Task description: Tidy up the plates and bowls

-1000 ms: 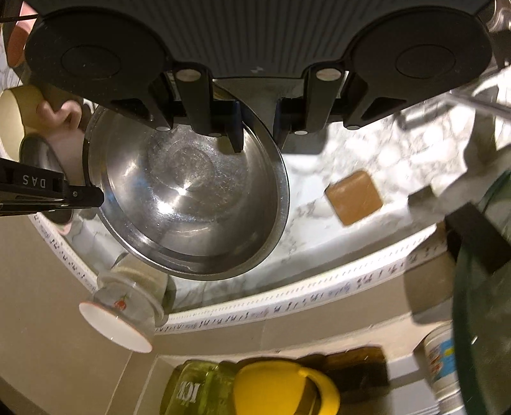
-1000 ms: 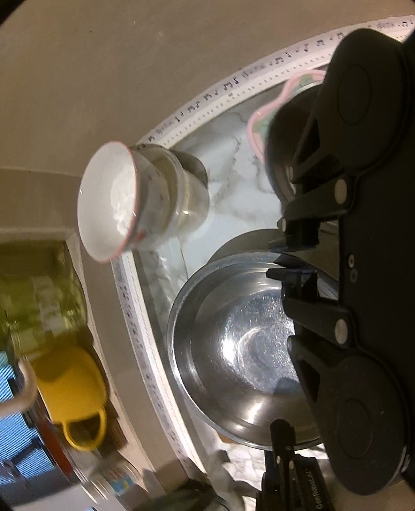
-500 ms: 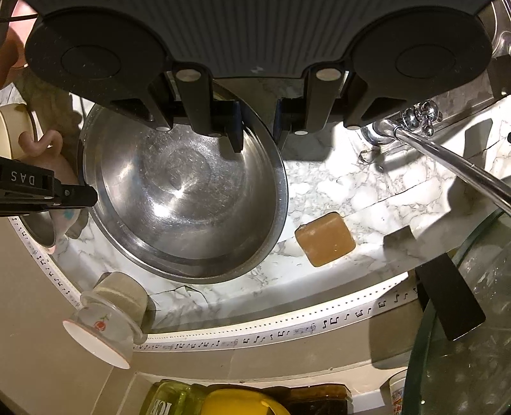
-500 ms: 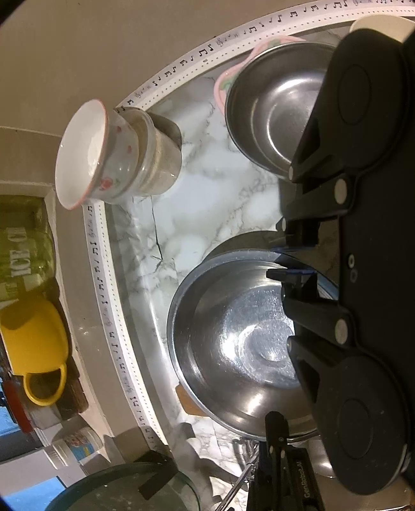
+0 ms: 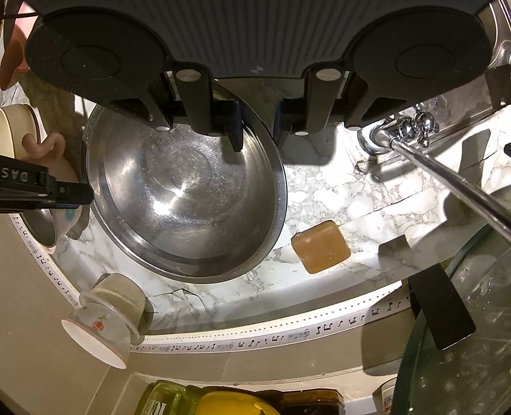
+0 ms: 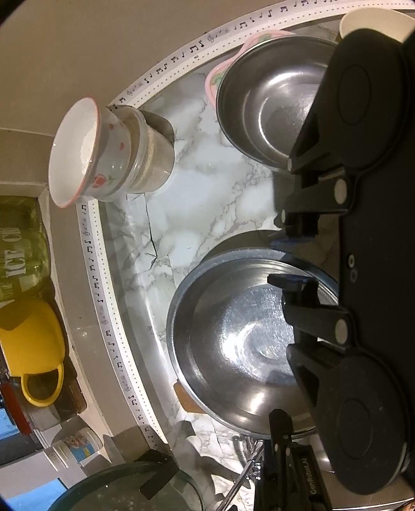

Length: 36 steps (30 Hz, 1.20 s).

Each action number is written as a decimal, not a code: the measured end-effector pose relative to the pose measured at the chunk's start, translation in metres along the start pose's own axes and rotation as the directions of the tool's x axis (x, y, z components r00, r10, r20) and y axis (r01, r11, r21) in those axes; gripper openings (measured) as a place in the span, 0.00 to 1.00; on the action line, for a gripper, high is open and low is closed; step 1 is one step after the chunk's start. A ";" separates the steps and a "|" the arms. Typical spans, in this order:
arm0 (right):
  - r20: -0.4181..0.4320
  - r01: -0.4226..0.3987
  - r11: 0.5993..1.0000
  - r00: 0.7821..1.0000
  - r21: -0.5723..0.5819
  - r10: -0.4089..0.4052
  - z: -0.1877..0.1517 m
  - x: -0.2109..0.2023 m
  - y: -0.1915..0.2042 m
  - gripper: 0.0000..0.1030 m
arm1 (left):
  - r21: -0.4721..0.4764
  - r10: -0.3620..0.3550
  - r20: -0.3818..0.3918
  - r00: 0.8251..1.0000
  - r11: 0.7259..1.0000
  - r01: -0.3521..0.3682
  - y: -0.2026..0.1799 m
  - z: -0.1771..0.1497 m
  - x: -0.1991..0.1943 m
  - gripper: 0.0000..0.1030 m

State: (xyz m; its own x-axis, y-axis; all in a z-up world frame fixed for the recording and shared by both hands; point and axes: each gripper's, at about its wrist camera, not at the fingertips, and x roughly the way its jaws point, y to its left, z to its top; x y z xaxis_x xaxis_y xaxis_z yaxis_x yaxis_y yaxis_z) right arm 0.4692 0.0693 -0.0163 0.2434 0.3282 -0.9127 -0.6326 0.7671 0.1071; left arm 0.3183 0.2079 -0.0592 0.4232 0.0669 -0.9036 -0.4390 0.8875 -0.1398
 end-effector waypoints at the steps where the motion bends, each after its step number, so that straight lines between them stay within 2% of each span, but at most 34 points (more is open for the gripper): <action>1: 0.003 0.001 1.000 1.000 -0.006 -0.001 -0.001 -0.003 0.000 0.21 | 0.001 0.002 -0.004 1.000 1.000 -0.002 0.000 -0.001 -0.001 0.18; 5: 0.018 0.002 1.000 1.000 -0.010 -0.002 -0.003 -0.015 -0.004 0.25 | 0.015 0.011 -0.015 1.000 1.000 -0.011 -0.002 -0.003 -0.003 0.21; 8: 0.026 -0.001 1.000 1.000 -0.002 0.001 -0.006 -0.025 -0.011 0.25 | 0.028 0.010 -0.023 1.000 1.000 -0.010 -0.003 -0.005 -0.004 0.30; 10: 0.031 -0.002 1.000 1.000 0.006 0.002 -0.008 -0.032 -0.016 0.25 | 0.036 0.001 -0.022 1.000 0.999 -0.001 -0.004 -0.005 -0.005 0.37; 12: 0.038 0.000 1.000 0.999 0.010 0.000 -0.011 -0.038 -0.020 0.26 | 0.032 0.010 -0.014 1.000 0.999 -0.009 -0.004 -0.006 -0.009 0.57; 13: 0.042 0.001 1.000 0.999 0.014 -0.002 -0.013 -0.041 -0.022 0.26 | 0.034 0.011 -0.001 1.000 0.999 -0.011 -0.004 -0.007 -0.013 0.58; 17: 0.058 -0.005 1.000 0.998 0.022 0.003 -0.019 -0.057 -0.030 0.28 | 0.056 0.006 0.030 1.000 0.998 -0.008 -0.008 -0.008 -0.029 0.59; 19: 0.065 -0.001 1.000 0.998 0.021 0.000 -0.022 -0.065 -0.035 0.31 | 0.065 -0.014 0.048 0.999 0.998 0.011 -0.012 -0.008 -0.040 0.59; 23: 0.086 0.003 1.000 0.996 0.024 -0.005 -0.028 -0.083 -0.043 0.43 | 0.099 -0.064 0.092 0.994 0.994 0.055 -0.027 -0.005 -0.058 0.61; 26: 0.101 0.011 0.999 0.995 0.030 -0.014 -0.033 -0.095 -0.051 0.45 | 0.133 -0.090 0.118 0.989 0.988 0.074 -0.043 -0.003 -0.067 0.63; 35: 0.106 0.055 0.996 0.992 0.069 -0.063 -0.046 -0.111 -0.078 0.56 | 0.236 -0.167 0.140 0.976 0.963 0.130 -0.104 0.006 -0.068 0.64; 36: 0.106 0.059 0.995 0.992 0.078 -0.067 -0.046 -0.112 -0.081 0.59 | 0.244 -0.172 0.140 0.975 0.960 0.134 -0.110 0.008 -0.066 0.67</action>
State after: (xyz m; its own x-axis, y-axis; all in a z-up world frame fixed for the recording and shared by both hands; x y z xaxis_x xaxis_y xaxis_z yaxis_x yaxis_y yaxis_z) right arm 0.4593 -0.0554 0.0586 0.3619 0.3325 -0.8709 -0.5575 0.8260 0.0837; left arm 0.3445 0.1096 0.0188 0.5991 -0.0234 -0.8003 -0.1714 0.9727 -0.1567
